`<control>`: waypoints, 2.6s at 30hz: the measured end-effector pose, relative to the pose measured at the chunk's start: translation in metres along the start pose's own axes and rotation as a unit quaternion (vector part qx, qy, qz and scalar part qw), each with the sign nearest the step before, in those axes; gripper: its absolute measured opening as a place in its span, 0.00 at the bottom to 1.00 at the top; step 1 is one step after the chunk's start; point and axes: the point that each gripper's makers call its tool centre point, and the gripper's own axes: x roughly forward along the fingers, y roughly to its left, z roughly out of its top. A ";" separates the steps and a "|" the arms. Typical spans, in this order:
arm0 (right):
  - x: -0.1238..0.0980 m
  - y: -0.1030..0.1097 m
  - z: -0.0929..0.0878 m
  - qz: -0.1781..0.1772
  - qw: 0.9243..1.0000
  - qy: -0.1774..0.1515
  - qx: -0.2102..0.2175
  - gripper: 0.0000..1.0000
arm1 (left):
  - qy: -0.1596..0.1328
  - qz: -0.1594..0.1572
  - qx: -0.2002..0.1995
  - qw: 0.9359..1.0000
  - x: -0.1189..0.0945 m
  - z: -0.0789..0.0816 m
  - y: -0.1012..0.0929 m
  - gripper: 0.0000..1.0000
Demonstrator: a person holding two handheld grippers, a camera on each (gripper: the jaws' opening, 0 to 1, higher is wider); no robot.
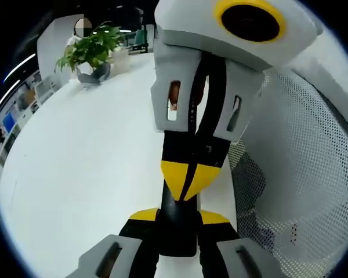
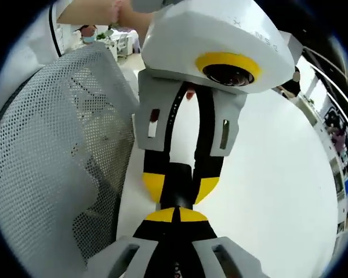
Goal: Press the specified remote control buttons in sequence, fully releasing each button before pressing the next.
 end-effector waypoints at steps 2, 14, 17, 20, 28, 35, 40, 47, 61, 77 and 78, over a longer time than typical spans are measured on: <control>0.001 -0.002 -0.001 0.005 1.000 0.003 0.018 0.00 | 0.000 0.001 -0.001 1.000 0.000 0.000 0.000 0.24; 0.003 -0.004 -0.001 0.016 0.997 0.008 0.072 0.00 | 0.001 0.001 0.006 1.000 0.000 0.000 -0.001 0.24; 0.003 -0.003 -0.001 0.018 0.997 0.000 0.071 0.00 | 0.001 0.006 0.013 1.000 0.000 -0.001 -0.001 0.24; 0.002 -0.003 0.000 0.020 0.994 -0.038 0.104 0.00 | 0.004 0.015 0.013 1.000 0.001 0.000 -0.001 0.24; -0.011 -0.006 -0.020 -0.022 0.988 -0.038 0.148 0.17 | 0.031 0.027 -0.001 0.999 0.002 0.000 -0.001 0.24; -0.012 -0.001 -0.034 -0.003 0.987 -0.018 0.161 0.25 | 0.019 0.035 -0.004 0.999 0.001 0.001 -0.001 0.25; -0.012 0.000 -0.033 0.008 0.987 -0.015 0.157 0.23 | -0.005 0.068 -0.006 0.998 -0.001 0.012 0.005 0.34; -0.011 0.001 -0.034 0.019 0.989 -0.008 0.147 0.23 | -0.076 0.131 -0.035 0.988 -0.032 0.041 0.008 0.45; -0.010 0.001 -0.034 0.030 0.989 -0.006 0.147 0.22 | -0.266 0.232 -0.168 0.920 -0.102 0.078 0.024 0.60; -0.013 -0.022 -0.049 0.016 0.989 0.015 0.148 0.22 | -0.337 0.329 -0.209 0.857 -0.171 0.076 0.044 0.78; -0.013 -0.025 -0.051 0.014 0.989 0.017 0.148 0.22 | -0.339 0.330 -0.212 0.855 -0.172 0.074 0.044 0.79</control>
